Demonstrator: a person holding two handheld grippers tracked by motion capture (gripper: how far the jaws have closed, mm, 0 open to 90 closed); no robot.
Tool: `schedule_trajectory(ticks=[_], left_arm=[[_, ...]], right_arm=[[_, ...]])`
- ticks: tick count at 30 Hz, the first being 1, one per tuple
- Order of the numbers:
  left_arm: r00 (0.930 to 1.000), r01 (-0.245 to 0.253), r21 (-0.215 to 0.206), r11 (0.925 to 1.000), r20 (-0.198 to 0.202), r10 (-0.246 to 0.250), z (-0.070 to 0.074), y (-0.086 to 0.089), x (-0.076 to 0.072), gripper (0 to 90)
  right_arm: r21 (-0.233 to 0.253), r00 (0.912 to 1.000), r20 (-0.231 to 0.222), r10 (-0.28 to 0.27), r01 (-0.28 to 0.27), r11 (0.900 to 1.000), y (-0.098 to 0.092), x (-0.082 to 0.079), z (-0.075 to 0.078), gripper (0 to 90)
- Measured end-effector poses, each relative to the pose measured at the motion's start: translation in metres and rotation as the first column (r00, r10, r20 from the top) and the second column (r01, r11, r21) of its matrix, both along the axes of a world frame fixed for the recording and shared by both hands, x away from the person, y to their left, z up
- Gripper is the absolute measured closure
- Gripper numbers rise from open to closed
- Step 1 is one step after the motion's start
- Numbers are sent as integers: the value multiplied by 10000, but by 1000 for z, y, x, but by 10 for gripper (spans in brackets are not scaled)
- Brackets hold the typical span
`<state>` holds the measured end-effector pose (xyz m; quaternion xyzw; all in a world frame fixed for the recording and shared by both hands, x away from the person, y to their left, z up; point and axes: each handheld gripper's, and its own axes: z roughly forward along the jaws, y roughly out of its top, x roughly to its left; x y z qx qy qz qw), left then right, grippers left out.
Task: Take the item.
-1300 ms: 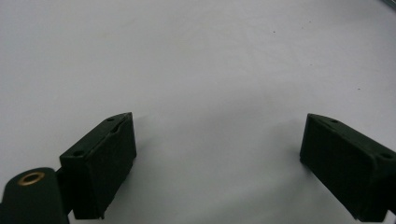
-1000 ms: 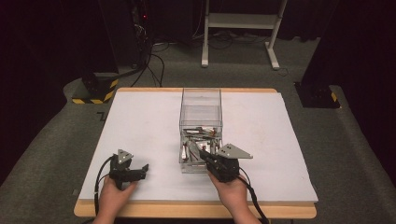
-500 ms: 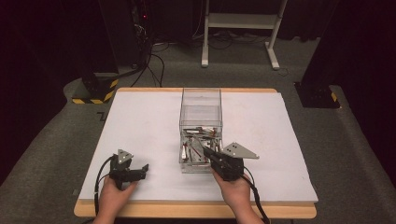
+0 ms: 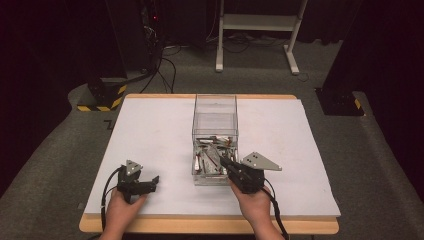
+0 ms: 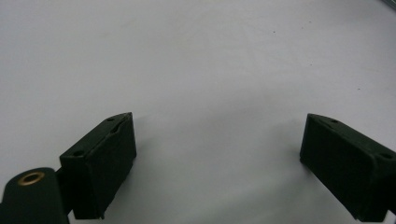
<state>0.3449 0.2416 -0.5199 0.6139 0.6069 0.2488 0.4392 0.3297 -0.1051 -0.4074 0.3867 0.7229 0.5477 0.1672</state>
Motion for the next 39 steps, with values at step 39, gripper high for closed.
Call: schedule_trajectory(ticks=[39], left_arm=[[10000,3,4,10000,-2,-3,0,0,0,107]], right_arm=[[602,9961,503,-722,692,9958,-33,-1,17,897]])
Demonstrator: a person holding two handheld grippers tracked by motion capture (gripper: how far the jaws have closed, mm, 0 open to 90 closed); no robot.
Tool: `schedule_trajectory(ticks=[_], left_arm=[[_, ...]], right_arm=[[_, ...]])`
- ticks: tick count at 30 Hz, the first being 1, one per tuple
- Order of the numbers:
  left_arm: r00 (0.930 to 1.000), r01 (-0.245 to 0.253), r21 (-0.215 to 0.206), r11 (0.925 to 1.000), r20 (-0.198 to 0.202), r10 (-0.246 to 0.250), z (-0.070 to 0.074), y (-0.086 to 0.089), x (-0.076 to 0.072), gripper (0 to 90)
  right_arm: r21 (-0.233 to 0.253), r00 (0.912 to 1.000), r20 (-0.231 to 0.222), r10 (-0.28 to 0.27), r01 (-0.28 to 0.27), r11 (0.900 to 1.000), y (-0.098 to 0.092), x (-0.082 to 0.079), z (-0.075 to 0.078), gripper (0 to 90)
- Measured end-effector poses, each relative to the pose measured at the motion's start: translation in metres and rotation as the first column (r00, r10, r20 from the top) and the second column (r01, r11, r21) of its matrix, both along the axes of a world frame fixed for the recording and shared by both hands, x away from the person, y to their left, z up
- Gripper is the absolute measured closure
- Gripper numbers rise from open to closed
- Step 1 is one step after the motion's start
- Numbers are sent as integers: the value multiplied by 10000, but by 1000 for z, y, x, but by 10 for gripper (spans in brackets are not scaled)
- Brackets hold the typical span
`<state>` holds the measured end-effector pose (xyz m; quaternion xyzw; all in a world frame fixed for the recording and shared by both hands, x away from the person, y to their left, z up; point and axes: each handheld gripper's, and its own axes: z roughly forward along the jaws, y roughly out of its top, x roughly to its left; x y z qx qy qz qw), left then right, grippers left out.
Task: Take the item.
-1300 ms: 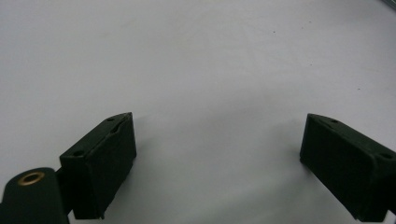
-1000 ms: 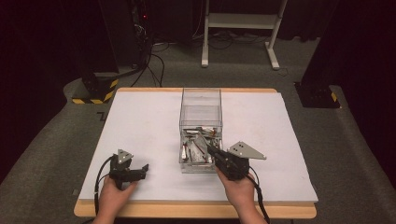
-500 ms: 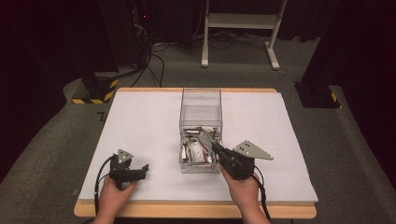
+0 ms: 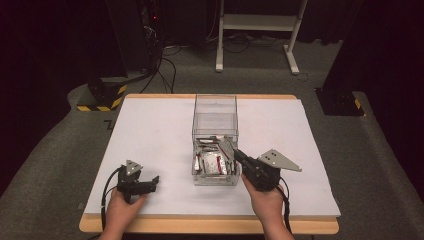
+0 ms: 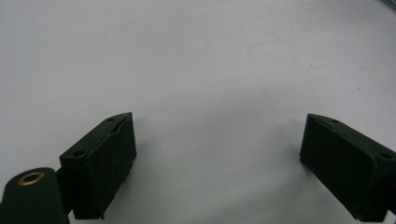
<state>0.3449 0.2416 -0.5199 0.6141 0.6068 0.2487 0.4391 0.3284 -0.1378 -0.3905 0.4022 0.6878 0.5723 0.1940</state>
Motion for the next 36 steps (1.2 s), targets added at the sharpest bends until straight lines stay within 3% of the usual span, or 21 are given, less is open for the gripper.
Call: schedule_trajectory(ticks=[24,36], left_arm=[[10000,-2,-4,10000,4,2,0,0,0,107],[10000,-8,-12,10000,8,8,0,0,0,107]], right_arm=[[336,9945,93,-1041,1037,9940,-37,6,4,897],[-26,9854,-87,-1700,1699,9855,-49,17,-9,898]])
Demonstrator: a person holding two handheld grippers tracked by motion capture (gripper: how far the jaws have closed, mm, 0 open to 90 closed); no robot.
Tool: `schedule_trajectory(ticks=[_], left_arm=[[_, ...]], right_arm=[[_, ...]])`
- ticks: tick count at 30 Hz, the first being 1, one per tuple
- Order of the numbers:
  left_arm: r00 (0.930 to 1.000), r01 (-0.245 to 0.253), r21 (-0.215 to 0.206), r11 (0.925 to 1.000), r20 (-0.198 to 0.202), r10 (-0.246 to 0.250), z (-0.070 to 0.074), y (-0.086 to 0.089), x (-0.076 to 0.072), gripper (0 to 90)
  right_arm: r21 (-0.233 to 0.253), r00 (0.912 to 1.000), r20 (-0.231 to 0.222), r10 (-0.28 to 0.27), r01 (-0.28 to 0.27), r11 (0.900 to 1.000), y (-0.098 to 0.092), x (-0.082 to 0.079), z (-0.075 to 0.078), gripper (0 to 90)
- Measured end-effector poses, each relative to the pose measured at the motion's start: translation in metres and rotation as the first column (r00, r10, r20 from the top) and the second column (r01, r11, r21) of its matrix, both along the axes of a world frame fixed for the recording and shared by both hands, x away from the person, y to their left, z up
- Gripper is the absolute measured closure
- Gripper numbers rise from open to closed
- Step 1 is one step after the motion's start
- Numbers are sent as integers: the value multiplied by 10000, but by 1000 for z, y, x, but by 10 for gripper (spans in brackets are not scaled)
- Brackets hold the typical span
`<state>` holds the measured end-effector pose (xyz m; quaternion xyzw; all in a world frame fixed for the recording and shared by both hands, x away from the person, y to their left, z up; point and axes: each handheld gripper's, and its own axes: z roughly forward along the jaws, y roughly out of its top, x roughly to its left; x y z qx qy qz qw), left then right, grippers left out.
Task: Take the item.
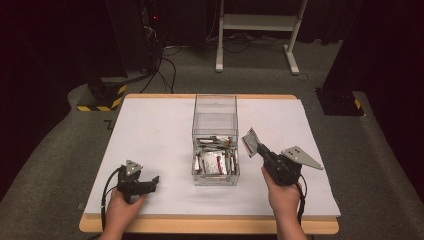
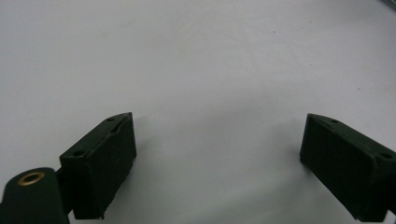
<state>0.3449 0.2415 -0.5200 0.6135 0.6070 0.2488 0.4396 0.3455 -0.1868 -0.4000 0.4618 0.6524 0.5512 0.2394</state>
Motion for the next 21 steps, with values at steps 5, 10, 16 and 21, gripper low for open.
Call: schedule_trajectory(ticks=[5,10,16,21], left_arm=[[10000,-11,-12,10000,4,11,0,0,0,107],[10000,3,-1,10000,-4,-3,0,0,0,107],[10000,6,3,10000,-2,-6,0,0,0,107],[10000,6,0,10000,-4,-6,0,0,0,107]], right_arm=[[-97,9997,-202,-159,157,9998,-3,5,-7,897],[-218,9989,-348,-318,310,9993,-4,9,-13,897],[-373,9965,-687,-484,460,9982,-6,17,-26,897],[-577,9932,-969,-646,592,9966,-7,24,-37,897]])
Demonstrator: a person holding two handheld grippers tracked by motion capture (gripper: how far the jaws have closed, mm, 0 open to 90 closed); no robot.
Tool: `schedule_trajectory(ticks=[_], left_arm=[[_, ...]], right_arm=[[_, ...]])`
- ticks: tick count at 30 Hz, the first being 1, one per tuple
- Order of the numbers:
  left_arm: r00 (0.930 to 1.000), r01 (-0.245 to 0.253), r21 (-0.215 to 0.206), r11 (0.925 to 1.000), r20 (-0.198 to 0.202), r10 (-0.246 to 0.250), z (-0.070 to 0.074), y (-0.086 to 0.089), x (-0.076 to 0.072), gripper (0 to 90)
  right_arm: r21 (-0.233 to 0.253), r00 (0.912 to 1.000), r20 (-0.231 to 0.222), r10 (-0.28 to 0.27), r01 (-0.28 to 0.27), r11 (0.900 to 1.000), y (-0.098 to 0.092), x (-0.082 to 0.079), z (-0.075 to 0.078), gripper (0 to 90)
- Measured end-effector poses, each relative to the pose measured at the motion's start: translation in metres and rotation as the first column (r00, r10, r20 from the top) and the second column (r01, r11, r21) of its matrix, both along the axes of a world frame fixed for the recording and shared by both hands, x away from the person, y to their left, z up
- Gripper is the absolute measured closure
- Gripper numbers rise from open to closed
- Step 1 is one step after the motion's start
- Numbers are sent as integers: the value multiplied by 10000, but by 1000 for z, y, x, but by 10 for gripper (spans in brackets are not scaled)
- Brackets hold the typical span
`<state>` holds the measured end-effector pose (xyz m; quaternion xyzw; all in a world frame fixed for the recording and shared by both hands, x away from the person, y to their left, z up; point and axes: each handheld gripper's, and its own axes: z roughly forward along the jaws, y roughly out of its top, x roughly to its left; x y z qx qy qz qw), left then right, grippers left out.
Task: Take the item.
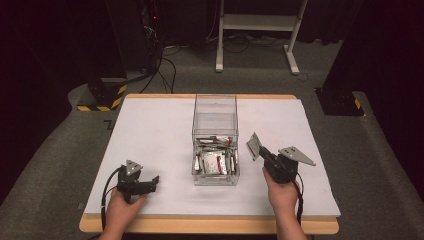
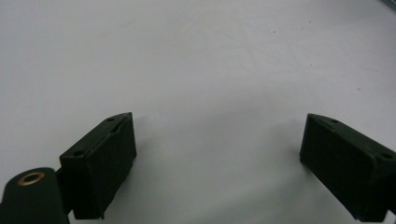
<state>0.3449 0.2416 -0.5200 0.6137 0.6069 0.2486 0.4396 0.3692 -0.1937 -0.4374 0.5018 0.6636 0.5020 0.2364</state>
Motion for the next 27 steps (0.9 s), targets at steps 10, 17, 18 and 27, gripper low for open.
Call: schedule_trajectory(ticks=[10,17,18,27], left_arm=[[10000,8,27,10000,17,-8,0,0,0,107],[10000,4,1,10000,-2,-4,0,0,0,107],[10000,4,24,10000,17,-4,0,0,0,107],[10000,8,30,10000,17,-8,0,0,0,107]], right_arm=[[-345,9986,-501,-193,175,9993,2,9,-19,897],[-460,9974,-638,-337,308,9985,0,13,-25,896],[-463,9973,-645,-353,323,9984,0,13,-26,897],[-374,9952,-845,-497,467,9982,-6,20,-32,895]])
